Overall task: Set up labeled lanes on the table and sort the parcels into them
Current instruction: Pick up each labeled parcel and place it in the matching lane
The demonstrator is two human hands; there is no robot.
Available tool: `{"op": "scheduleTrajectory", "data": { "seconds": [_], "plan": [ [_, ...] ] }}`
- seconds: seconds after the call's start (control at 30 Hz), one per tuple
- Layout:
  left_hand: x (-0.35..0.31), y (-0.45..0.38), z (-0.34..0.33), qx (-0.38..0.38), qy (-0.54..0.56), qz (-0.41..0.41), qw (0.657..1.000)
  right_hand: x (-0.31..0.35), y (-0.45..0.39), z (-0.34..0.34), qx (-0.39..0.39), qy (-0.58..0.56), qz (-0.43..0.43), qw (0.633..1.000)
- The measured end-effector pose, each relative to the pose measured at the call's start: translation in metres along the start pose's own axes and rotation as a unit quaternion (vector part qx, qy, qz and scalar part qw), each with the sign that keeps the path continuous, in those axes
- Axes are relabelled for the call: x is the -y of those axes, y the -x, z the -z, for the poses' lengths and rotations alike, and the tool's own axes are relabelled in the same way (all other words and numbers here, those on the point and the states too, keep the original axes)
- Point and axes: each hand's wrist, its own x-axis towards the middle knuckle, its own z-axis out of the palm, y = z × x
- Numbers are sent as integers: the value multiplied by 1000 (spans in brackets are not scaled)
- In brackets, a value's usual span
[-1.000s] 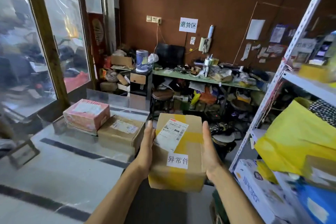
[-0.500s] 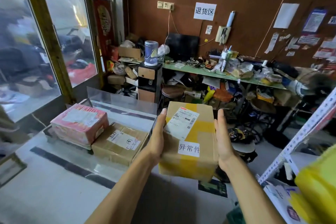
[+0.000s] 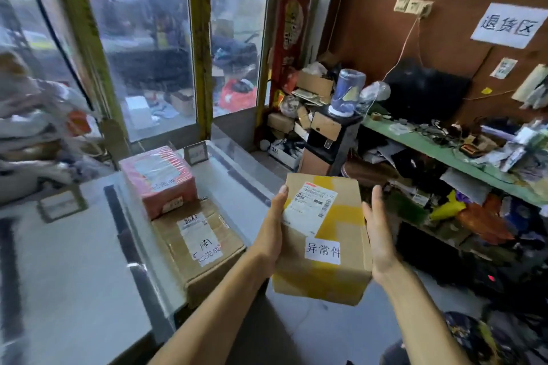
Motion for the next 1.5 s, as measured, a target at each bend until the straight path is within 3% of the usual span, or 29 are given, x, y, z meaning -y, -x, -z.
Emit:
{"op": "scheduleTrajectory", "data": {
  "seconds": [0.23, 0.4, 0.53, 1.07, 1.33, 1.5],
  "plan": [
    [-14, -53, -2, -105, 58, -23, 993, 12, -89, -5, 113, 36, -28, 993],
    [-16, -103, 24, -160, 97, -54, 981, 12, -186, -27, 149, 132, 37, 979],
    [-21, -137, 50, -191, 131, -69, 970, 7, -224, -54, 242, 95, -45, 965],
    [-52, -255, 148, -360, 141, -98, 917, -34, -403, -168, 431, 71, -94, 895],
    [-45, -309, 176, -411, 117, -75, 901, -65, -470, -193, 465, 94, -145, 869],
    [-39, -335, 184, -416, 120, -55, 900, -79, -498, -197, 461, 105, -139, 870]
  ]
}}
